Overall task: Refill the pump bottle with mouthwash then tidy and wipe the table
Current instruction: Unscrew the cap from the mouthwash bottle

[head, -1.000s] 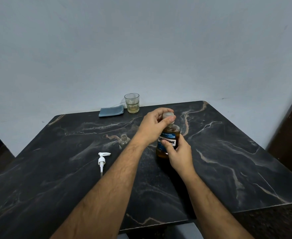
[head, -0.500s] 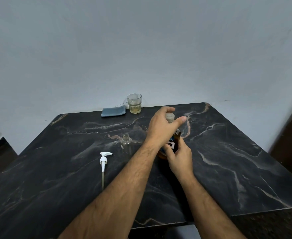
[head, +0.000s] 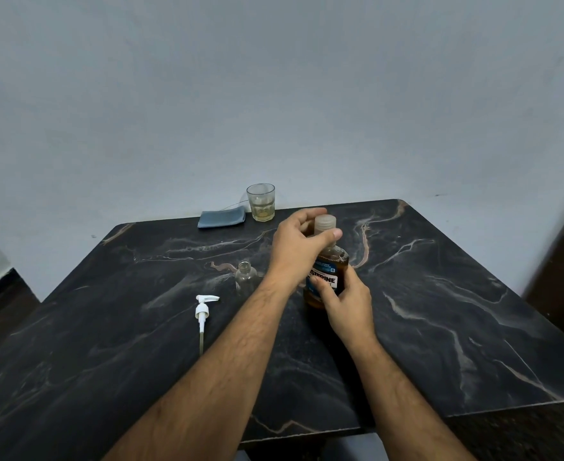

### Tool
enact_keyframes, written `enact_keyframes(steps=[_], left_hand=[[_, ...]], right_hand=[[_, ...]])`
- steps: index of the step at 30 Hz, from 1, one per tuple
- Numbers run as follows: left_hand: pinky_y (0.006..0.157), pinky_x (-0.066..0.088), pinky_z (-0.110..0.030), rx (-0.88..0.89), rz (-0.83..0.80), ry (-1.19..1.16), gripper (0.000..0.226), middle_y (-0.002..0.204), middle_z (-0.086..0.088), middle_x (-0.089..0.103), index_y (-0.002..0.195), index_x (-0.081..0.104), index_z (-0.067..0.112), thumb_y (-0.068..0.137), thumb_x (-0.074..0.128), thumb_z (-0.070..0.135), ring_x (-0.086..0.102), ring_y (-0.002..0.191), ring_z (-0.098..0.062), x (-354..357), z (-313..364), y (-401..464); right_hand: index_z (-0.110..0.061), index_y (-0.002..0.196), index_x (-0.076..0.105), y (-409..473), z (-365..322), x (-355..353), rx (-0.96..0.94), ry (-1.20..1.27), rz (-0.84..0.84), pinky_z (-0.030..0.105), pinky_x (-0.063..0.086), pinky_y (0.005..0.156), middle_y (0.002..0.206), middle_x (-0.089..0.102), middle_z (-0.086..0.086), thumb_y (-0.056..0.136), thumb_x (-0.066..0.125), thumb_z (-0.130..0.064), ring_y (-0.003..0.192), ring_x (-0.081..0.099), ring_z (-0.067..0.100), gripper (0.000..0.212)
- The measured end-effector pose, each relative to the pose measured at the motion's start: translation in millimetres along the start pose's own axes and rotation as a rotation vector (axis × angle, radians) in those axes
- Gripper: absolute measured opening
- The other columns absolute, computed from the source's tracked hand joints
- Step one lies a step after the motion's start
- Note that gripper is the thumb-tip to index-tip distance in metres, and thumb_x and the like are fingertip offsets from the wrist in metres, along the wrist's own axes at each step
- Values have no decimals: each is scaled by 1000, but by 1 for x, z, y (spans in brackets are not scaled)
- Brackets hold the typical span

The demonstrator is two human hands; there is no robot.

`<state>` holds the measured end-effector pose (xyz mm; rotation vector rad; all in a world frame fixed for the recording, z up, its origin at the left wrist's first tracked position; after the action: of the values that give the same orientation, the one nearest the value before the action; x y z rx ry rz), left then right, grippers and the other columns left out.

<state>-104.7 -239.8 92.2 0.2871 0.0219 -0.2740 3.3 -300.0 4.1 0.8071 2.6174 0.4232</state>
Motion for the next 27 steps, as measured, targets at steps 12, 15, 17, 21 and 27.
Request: enact_keyframes(steps=[12, 15, 17, 21, 27], left_hand=[[81, 51, -11, 55, 54, 0, 41, 105, 14, 67, 124, 64, 18, 85, 75, 17, 63, 97, 3, -8, 27, 5], [69, 38, 6, 77, 104, 47, 42, 110, 21, 59, 132, 60, 21, 91, 68, 23, 50, 95, 15, -16, 30, 7], [72, 37, 3, 72, 104, 100, 41, 112, 22, 57, 133, 61, 24, 92, 67, 25, 49, 97, 14, -18, 25, 5], [100, 46, -27, -21, 112, 200, 44, 130, 5, 59, 130, 62, 25, 88, 72, 19, 53, 116, -10, -20, -3, 2], [97, 49, -32, -181, 98, 448, 55, 117, 0, 65, 131, 59, 22, 80, 80, 19, 60, 111, -16, -15, -54, -1]], right_hand=[[-23, 116, 63, 0, -1, -1, -4, -16, 4, 34, 55, 88, 100, 69, -14, 84, 73, -33, 96, 66, 2, 35], [-21, 115, 63, 0, 0, -3, 0, -47, 22, 34, 55, 87, 101, 70, -11, 85, 73, -33, 95, 66, 7, 34], [-20, 115, 63, 0, 1, -7, 4, -70, 51, 35, 55, 86, 101, 70, -8, 85, 72, -34, 95, 66, 10, 34], [-17, 112, 63, 2, 6, -24, 23, -79, 143, 34, 52, 83, 97, 68, -8, 85, 72, -33, 93, 66, 15, 32], [-17, 114, 61, 5, 12, -38, 58, -70, 207, 30, 48, 81, 99, 67, -6, 87, 70, -32, 92, 62, 12, 32]])
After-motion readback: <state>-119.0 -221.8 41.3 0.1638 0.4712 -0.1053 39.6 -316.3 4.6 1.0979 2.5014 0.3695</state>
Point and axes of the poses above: each hand's wrist, its own y-axis towards the middle knuckle, its own x-axis out of the palm, z = x × y, the point moved 7 cm from there along y, towards the middle knuckle
